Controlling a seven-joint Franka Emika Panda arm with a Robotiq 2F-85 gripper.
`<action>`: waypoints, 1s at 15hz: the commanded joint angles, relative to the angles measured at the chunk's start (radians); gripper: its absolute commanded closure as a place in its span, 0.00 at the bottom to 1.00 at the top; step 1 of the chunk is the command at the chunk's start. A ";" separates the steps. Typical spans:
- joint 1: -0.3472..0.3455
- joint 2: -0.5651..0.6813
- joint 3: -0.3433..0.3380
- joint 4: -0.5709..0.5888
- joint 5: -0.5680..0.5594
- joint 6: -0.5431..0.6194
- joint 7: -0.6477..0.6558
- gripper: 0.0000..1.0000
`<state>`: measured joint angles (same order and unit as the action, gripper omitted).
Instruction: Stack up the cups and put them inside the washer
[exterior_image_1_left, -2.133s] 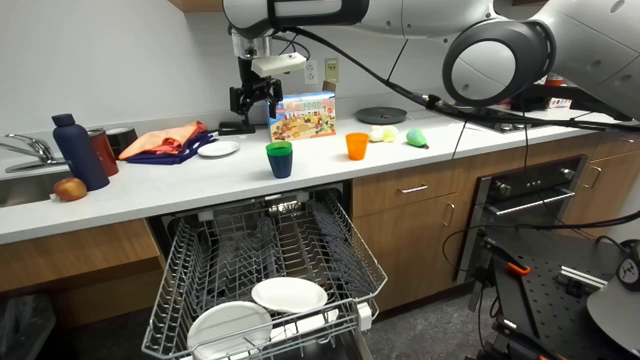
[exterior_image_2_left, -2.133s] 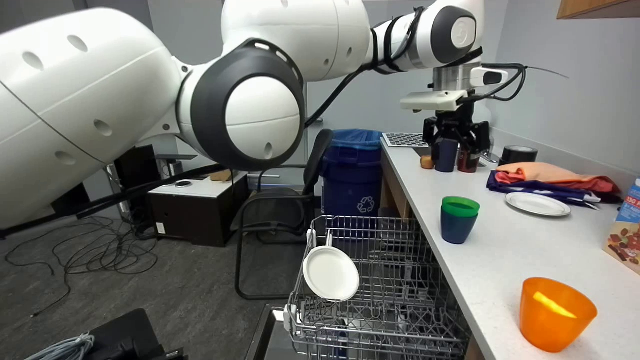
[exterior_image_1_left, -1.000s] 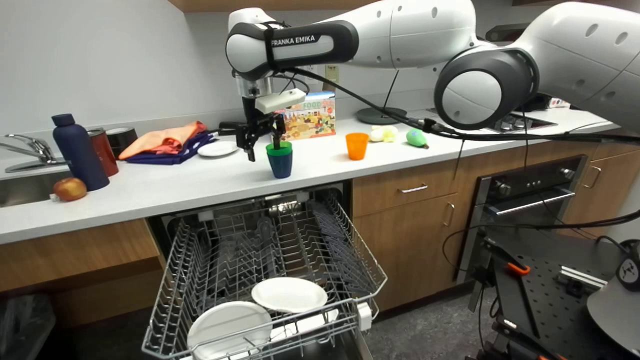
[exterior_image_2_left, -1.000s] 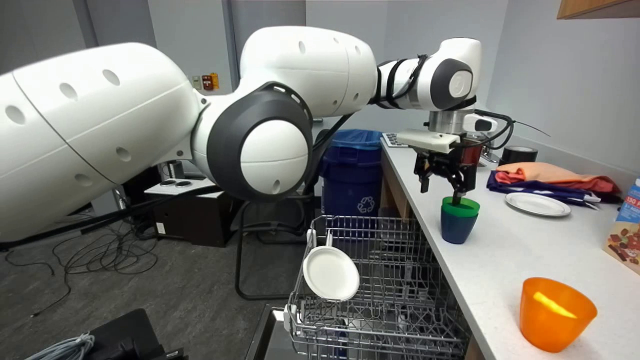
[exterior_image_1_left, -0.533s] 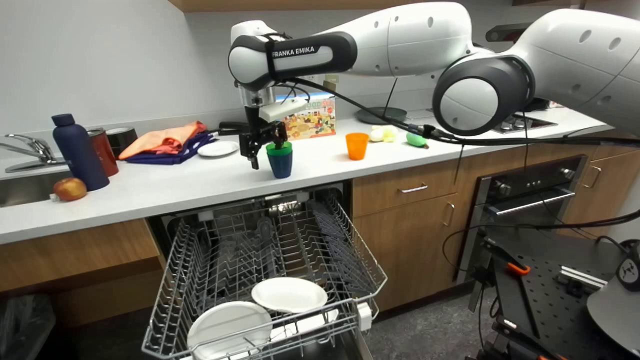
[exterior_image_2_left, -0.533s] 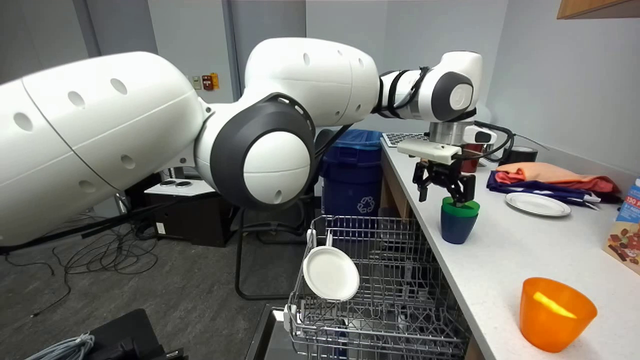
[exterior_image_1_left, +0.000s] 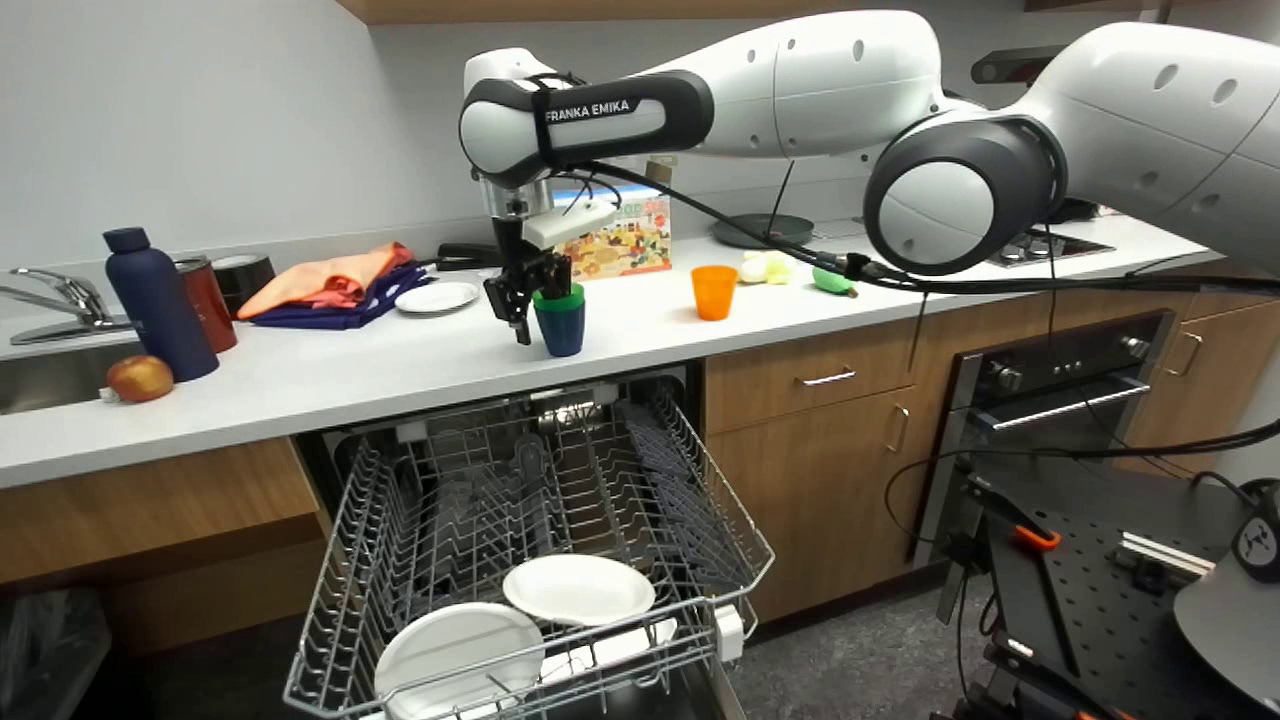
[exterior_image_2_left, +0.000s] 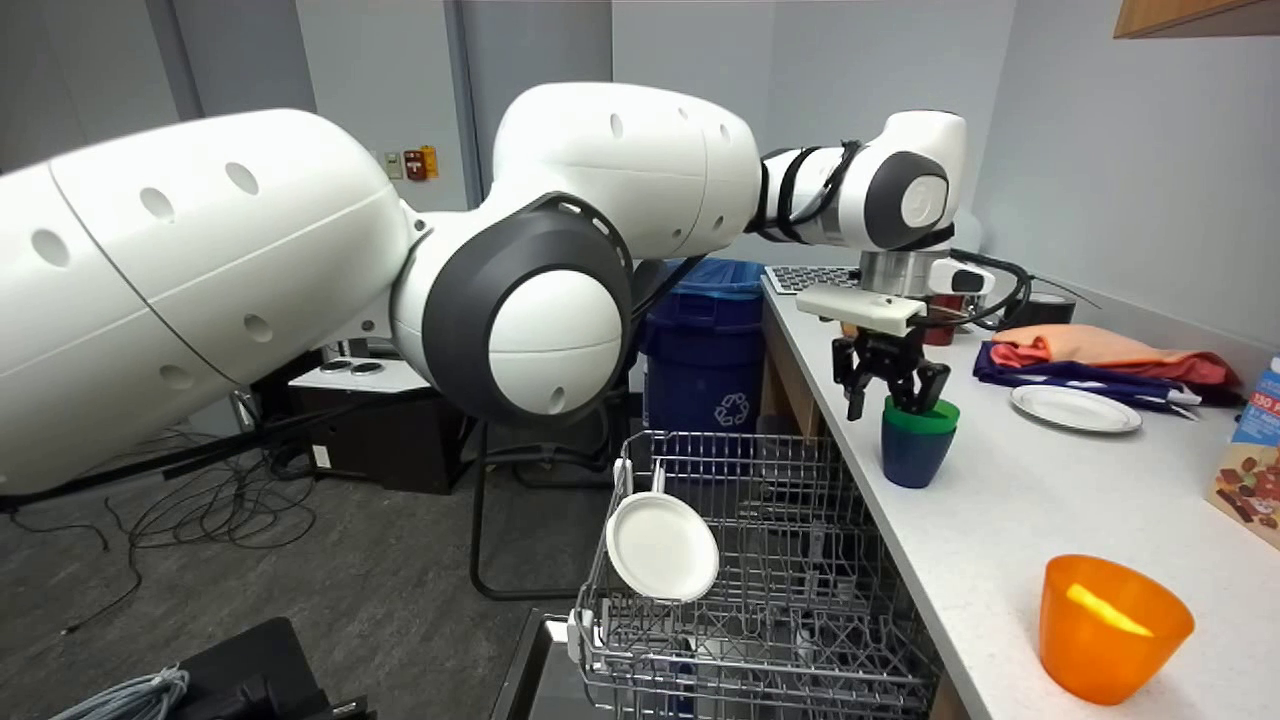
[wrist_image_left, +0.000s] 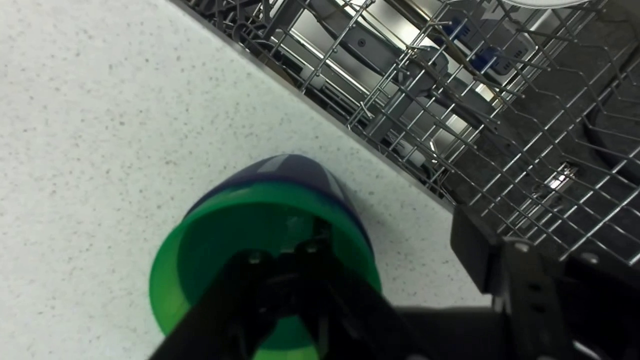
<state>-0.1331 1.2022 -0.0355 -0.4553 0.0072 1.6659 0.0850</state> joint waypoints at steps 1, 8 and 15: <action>-0.011 0.012 0.011 0.025 0.011 0.013 -0.031 0.68; -0.009 -0.013 0.011 -0.005 0.009 0.029 -0.035 1.00; 0.046 -0.024 0.049 0.000 0.013 0.010 -0.138 0.98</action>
<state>-0.1121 1.1933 -0.0108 -0.4525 0.0078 1.6741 0.0127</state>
